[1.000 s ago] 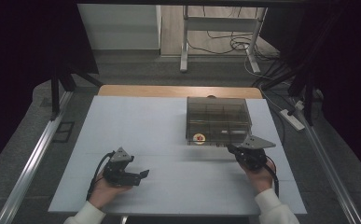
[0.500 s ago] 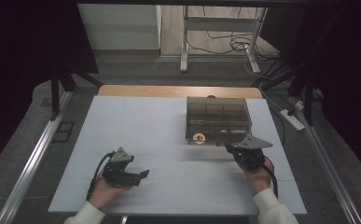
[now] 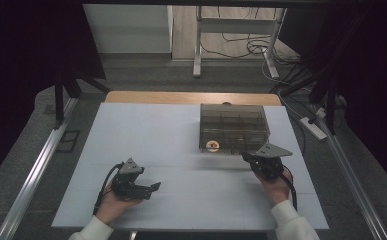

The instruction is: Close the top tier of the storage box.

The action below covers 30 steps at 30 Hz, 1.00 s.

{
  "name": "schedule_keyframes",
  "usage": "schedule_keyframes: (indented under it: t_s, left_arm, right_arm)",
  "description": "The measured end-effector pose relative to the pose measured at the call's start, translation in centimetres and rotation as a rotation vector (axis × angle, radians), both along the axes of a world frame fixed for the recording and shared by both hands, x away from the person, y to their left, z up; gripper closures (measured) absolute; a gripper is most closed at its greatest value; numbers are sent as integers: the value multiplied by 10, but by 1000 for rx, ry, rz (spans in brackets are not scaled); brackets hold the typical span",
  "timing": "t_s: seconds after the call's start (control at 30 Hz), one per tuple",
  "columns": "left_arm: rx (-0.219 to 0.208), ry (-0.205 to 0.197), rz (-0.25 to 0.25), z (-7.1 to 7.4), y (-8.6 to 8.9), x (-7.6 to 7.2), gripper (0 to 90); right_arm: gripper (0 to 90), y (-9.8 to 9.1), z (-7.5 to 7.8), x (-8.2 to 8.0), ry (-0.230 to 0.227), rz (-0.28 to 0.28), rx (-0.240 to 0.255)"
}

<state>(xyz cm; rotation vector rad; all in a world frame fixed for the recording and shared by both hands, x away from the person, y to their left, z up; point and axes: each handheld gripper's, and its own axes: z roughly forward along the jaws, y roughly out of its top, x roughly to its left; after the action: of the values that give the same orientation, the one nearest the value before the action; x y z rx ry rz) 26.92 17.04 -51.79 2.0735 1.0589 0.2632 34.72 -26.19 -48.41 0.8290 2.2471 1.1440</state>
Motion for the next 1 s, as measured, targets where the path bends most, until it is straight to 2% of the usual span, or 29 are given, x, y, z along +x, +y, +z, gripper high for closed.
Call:
schedule_keyframes:
  t_s: [0.23,1.0]
  left_arm:
    - [2,0,-2,0,0,0,147]
    - [5,0,-3,0,-1,0,147]
  right_arm:
    - [892,2,0,4,0,-9,12]
    - [892,7,-1,24,-10,-22,7]
